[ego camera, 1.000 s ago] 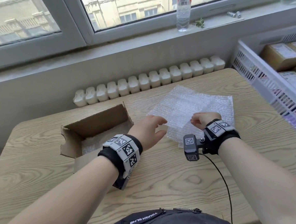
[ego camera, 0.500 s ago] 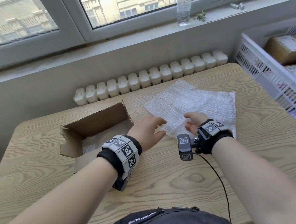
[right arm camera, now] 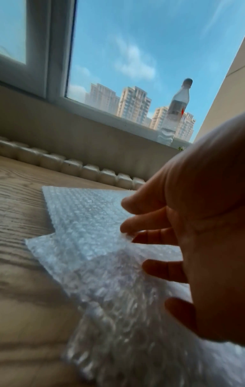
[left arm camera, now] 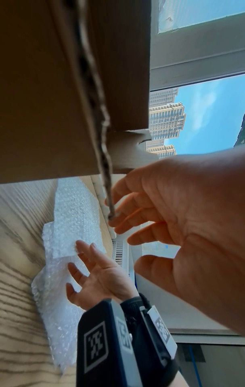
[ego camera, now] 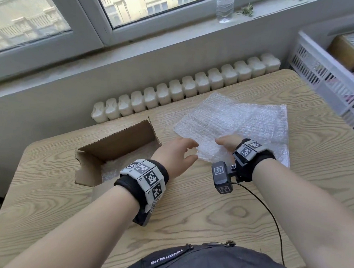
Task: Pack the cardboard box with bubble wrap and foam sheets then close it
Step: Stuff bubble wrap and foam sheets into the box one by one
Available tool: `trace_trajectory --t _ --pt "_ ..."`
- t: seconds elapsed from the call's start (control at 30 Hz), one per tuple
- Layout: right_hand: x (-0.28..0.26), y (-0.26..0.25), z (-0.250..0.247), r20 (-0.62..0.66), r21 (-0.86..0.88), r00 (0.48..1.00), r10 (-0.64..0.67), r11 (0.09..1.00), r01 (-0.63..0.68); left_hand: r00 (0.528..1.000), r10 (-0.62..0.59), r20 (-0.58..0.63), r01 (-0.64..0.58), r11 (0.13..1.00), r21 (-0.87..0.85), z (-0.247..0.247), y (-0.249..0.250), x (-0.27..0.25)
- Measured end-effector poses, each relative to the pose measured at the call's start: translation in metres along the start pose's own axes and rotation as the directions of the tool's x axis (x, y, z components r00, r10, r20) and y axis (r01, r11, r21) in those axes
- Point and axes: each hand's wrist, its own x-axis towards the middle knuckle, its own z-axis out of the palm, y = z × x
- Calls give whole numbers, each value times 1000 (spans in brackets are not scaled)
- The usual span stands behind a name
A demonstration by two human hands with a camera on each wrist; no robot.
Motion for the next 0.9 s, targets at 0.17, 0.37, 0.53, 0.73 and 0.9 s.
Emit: trace_trajectory --t 0.17,0.37,0.53,0.73,0.9 --pt "-13 -15 -16 -222 301 968 -119 936 184 1000 3 -28 -4 999 -43 -4 4 -2" --pt "-65 -49 -35 -453 55 804 -385 888 456 985 7 -172 -22 996 -86 -26 6 -10" --pt "-115 -85 -48 -553 -143 610 -568 786 602 940 -70 -334 11 985 -173 -56 0 -20" --pt "-170 -138 -58 -455 27 620 -639 686 727 832 -379 -405 132 844 -520 -101 -13 -32" --pt "-199 -164 -52 -312 226 688 -655 652 724 817 -389 -426 -60 677 -734 -137 -35 -40"
